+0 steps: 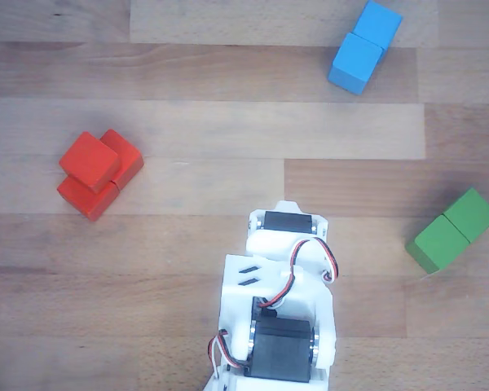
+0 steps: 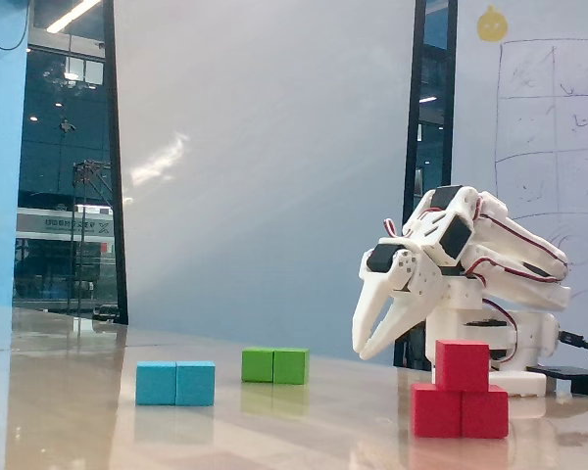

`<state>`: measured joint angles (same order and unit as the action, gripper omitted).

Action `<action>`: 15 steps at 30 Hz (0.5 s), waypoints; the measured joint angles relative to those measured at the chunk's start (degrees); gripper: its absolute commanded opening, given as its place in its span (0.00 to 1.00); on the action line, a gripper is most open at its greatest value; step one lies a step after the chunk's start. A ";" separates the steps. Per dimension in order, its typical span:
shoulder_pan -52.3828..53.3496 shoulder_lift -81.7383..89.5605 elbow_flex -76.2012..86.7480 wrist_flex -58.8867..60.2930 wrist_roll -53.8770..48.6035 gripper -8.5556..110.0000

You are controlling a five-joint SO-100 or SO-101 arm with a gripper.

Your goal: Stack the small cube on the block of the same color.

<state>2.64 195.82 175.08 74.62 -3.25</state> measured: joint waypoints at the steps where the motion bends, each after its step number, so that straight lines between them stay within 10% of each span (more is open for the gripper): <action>1: 0.00 0.00 0.00 0.00 0.00 0.07; 15: -2.81 0.00 0.18 0.00 -1.67 0.07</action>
<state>-0.18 195.82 175.25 74.62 -4.92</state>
